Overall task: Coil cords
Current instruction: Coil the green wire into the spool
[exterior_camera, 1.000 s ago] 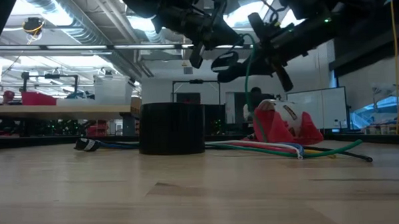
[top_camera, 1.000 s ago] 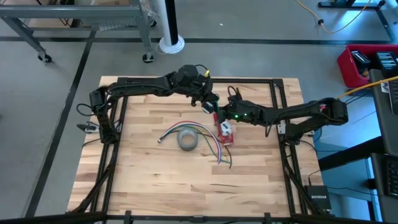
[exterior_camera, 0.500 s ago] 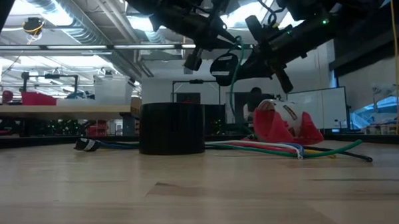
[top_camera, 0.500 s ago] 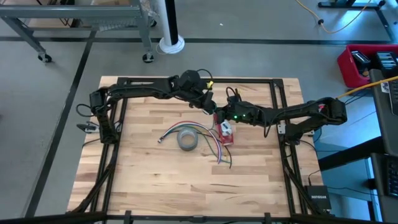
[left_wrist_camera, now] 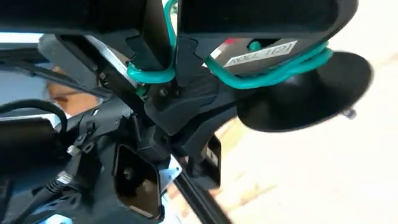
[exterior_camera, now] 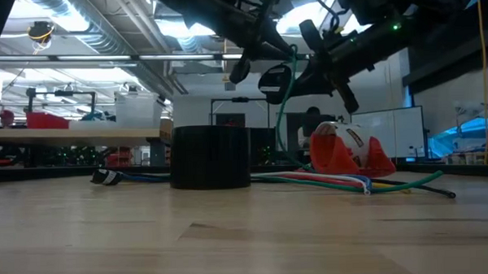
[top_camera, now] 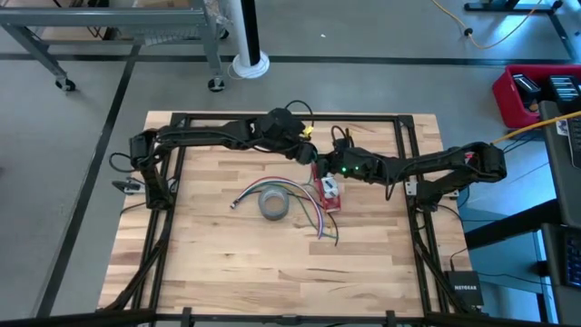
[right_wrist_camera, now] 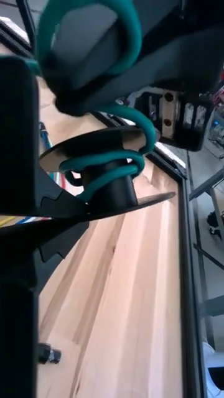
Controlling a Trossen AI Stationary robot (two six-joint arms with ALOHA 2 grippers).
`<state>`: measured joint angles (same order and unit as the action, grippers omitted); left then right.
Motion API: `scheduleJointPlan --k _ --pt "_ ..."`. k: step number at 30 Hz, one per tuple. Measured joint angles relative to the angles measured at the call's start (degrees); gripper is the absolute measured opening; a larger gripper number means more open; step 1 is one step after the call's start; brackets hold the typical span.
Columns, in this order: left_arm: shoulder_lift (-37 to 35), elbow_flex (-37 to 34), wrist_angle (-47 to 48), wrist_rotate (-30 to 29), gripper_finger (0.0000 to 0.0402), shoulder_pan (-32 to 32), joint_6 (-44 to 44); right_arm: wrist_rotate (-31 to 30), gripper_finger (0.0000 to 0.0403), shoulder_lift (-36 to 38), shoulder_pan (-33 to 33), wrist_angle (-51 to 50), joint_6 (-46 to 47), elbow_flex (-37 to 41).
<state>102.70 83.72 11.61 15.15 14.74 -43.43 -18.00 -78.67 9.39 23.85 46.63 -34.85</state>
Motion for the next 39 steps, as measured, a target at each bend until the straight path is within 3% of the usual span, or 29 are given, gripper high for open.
scheduleJointPlan --k 7,14,27,39 --pt "-2.25 -0.04 0.22 -6.99 0.0 1.4 7.39 -0.85 0.0003 0.0 0.13 0.71 0.44 -0.04" --pt "-4.43 -0.04 1.06 -12.72 0.0 1.78 8.29 -1.17 0.0003 0.02 0.11 1.24 0.24 -0.09" --pt "-4.9 -0.04 2.7 -15.57 0.0 -0.75 5.26 -5.56 0.0003 0.02 0.0 6.02 1.03 -0.07" --pt "-4.9 -0.04 1.95 -26.48 0.0 -0.71 11.55 -7.93 0.0003 0.04 0.04 5.74 1.16 -0.07"
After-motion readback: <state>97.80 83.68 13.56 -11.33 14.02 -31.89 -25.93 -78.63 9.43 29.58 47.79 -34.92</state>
